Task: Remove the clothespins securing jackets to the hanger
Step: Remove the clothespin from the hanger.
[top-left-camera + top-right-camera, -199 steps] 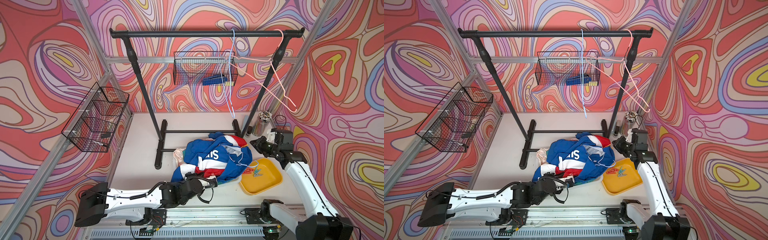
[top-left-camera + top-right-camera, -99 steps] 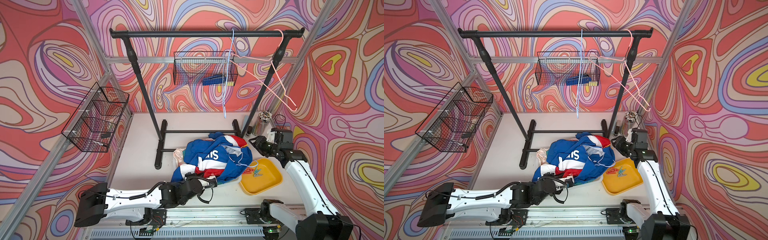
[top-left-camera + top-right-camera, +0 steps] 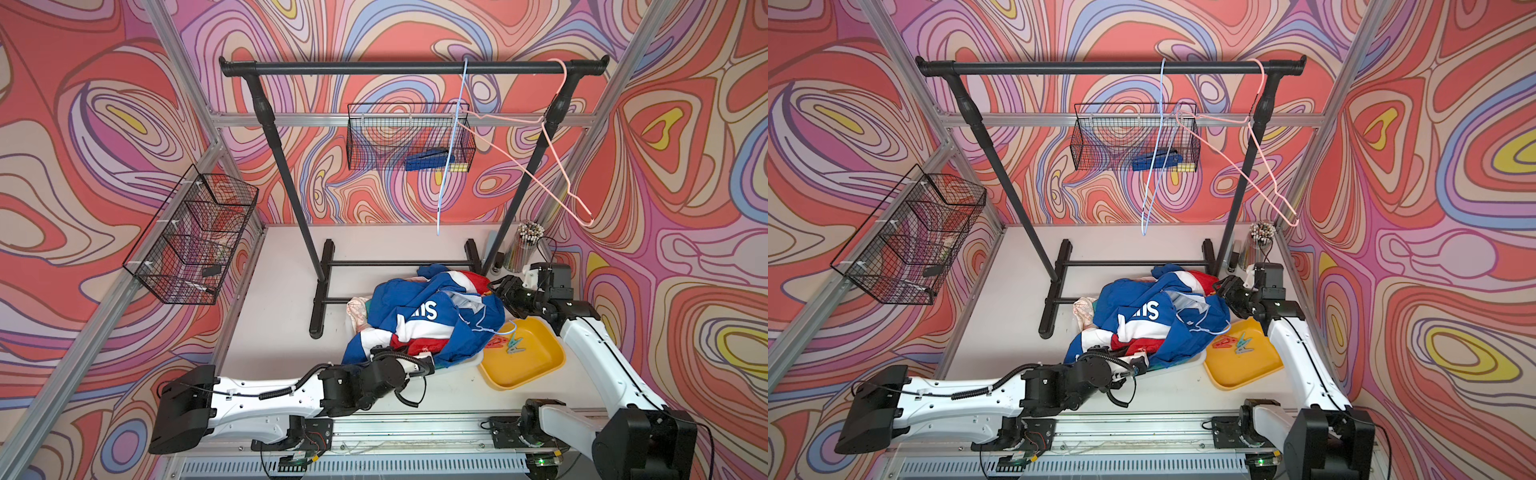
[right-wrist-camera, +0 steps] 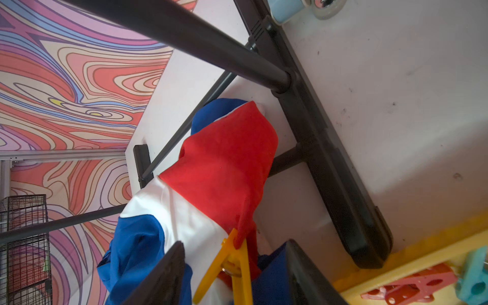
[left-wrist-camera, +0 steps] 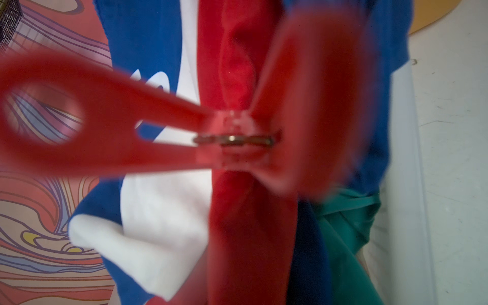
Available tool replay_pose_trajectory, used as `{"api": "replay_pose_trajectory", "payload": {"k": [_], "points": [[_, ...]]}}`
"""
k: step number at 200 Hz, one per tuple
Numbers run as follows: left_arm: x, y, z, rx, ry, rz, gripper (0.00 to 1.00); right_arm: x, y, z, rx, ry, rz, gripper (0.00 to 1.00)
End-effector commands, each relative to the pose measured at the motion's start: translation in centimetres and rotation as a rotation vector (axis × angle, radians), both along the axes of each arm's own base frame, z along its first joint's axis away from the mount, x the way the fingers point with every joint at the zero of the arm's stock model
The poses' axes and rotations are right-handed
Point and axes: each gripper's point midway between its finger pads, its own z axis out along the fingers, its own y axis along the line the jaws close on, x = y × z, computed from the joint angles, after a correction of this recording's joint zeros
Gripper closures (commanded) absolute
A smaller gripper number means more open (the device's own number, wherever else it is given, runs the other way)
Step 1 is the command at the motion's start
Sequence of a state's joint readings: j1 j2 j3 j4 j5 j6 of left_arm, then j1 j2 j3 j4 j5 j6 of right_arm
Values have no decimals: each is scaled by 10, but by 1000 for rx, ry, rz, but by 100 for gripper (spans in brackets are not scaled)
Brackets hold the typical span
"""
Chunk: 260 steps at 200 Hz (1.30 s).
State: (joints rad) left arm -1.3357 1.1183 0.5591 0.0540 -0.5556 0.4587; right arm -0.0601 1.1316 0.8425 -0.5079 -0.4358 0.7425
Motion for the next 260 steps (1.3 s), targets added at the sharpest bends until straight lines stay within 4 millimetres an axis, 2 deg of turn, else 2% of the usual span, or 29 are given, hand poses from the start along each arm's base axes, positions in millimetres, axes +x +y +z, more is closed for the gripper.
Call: {"api": "replay_pose_trajectory", "payload": {"k": [1,18,89,163,203,233,260], "points": [[-14,3,-27,82,68,-56,100,5,4,5,16,-25,-4,38],[-14,2,-28,85,71,-57,100,4,8,5,23,-20,-1,39],[-15,2,-28,84,77,-60,100,-2,4,-5,8,19,-36,58],[-18,1,-26,83,72,-69,100,-5,2,-4,15,28,-53,75],[-18,1,-27,86,75,-69,100,-10,4,-7,23,34,-49,87],[-18,1,-29,93,77,-67,100,-14,5,-8,31,40,-47,100],[-18,-1,-32,101,84,-65,100,-17,5,-8,31,38,-50,100]]}}
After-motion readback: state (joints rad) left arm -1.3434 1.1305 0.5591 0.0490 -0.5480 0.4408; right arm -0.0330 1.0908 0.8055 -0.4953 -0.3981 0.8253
